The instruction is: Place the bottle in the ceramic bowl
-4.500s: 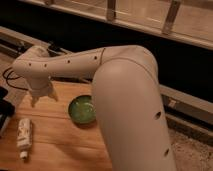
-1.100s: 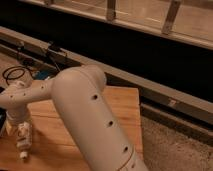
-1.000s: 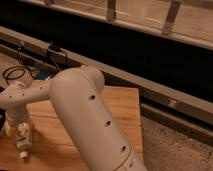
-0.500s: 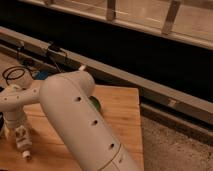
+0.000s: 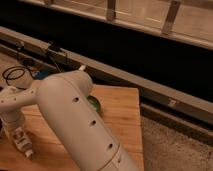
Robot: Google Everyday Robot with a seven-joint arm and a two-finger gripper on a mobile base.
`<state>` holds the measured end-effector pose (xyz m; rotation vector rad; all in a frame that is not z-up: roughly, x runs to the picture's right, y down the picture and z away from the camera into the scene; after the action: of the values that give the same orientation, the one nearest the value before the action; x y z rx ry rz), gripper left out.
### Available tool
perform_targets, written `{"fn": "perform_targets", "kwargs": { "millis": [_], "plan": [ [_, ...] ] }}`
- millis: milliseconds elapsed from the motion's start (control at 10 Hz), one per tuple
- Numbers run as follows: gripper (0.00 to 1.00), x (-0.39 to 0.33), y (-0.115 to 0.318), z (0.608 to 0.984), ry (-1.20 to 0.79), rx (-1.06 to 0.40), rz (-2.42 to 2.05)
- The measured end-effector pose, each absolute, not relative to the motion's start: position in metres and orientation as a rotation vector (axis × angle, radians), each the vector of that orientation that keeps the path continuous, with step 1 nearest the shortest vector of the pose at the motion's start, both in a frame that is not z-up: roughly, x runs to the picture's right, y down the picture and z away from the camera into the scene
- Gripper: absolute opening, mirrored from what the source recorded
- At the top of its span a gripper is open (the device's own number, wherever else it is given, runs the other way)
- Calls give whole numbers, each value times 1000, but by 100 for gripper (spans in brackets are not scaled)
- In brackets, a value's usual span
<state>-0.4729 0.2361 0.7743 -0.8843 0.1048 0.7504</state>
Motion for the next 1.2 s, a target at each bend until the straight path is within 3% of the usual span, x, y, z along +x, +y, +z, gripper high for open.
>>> {"fn": "perform_targets", "kwargs": {
  "millis": [100,200,800,1200],
  "plan": [
    [5,-472,231,770,78,-878,750],
    [1,-471,225,765,54,-868,756],
    [0,-458,127,689,-78,-707,759],
    [0,-410,57,705,-53,-636,820]
  ]
}}
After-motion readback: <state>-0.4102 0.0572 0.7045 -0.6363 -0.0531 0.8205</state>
